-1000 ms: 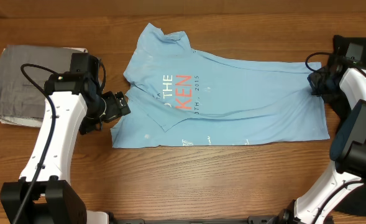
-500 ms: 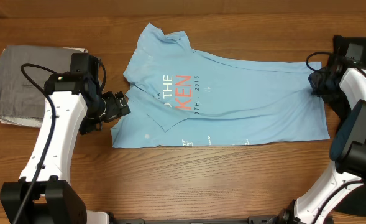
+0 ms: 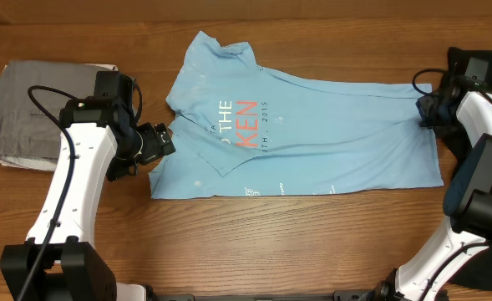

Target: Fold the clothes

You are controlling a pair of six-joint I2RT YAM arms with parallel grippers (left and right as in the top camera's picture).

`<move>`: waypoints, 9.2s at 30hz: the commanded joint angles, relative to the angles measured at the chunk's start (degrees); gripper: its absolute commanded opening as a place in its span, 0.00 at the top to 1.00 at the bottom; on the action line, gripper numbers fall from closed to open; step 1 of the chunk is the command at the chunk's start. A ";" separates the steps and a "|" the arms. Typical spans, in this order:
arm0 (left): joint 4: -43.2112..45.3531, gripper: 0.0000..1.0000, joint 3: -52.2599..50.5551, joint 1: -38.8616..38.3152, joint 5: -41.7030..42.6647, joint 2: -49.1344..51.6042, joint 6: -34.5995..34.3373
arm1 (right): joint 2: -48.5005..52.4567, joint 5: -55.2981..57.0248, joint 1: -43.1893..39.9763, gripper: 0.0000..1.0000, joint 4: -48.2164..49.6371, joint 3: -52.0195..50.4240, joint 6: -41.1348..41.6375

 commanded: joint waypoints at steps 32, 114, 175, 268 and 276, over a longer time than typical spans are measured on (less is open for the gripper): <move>-0.13 0.00 -0.02 -0.02 -0.17 -0.83 0.04 | -5.35 -4.83 -1.97 0.25 -5.14 8.35 -12.46; 10.19 0.00 -0.04 17.33 4.33 -0.83 -4.48 | -11.37 -2.71 66.73 0.55 28.57 -23.87 -42.45; 10.19 0.00 -0.04 17.29 4.33 -0.83 -4.48 | -2.23 4.04 59.19 0.80 45.55 -19.82 -42.42; 24.00 0.96 -14.03 -10.10 -2.14 9.88 -6.01 | -26.51 -10.84 5.20 0.00 -6.84 -8.52 -20.92; 21.57 0.96 -14.03 -9.46 -4.63 20.48 -6.08 | -26.51 -10.86 5.20 0.00 -6.84 -8.52 -20.92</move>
